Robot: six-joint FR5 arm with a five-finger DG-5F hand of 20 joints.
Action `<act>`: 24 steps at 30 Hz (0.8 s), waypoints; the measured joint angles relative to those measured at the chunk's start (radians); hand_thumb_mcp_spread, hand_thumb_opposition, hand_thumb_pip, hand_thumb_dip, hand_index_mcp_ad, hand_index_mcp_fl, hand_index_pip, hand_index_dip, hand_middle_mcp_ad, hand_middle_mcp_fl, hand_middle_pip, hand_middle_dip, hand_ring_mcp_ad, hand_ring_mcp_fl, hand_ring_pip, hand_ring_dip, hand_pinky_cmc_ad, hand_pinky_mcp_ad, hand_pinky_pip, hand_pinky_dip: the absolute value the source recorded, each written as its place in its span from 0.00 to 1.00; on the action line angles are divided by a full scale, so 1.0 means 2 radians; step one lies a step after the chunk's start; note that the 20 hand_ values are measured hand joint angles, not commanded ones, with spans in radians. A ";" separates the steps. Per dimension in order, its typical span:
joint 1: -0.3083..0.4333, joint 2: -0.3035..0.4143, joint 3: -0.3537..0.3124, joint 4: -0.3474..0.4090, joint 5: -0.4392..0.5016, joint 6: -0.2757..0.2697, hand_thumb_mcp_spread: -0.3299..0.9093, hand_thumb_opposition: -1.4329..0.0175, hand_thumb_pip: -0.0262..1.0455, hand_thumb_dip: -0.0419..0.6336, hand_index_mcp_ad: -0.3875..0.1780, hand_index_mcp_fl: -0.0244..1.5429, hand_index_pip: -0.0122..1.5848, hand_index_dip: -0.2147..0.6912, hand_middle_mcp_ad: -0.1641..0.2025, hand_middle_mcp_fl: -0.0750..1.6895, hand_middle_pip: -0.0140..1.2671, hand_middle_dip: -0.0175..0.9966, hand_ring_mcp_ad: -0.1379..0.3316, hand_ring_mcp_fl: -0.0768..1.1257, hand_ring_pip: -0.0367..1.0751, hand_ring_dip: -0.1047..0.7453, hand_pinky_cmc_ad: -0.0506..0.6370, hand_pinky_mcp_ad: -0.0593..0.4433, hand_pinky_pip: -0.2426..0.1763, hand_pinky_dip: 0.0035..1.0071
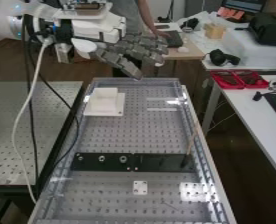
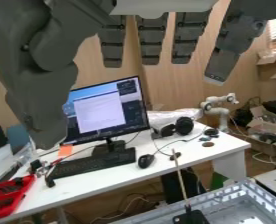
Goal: Grab the paper clip and place it in the clear container
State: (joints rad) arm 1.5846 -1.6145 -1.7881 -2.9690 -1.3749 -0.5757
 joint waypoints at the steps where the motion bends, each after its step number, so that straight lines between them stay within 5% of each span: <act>1: -0.003 0.000 0.001 -0.001 -0.004 -0.002 0.51 0.47 0.51 0.39 0.46 0.08 0.09 0.38 0.63 0.04 0.12 0.21 0.54 0.06 0.16 0.23 0.61 0.68 0.33 0.62; 10: -0.011 0.003 0.008 -0.018 -0.015 -0.033 0.51 0.48 0.50 0.37 0.47 0.08 0.08 0.38 0.64 0.04 0.12 0.21 0.56 0.06 0.15 0.23 0.60 0.67 0.33 0.62; 24: -0.018 0.001 0.017 -0.029 -0.032 -0.046 0.47 0.48 0.49 0.30 0.48 0.07 0.08 0.38 0.64 0.04 0.12 0.21 0.56 0.06 0.14 0.23 0.61 0.71 0.33 0.62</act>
State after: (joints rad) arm 1.5489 -1.6134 -1.7531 -3.0274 -1.4390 -0.6668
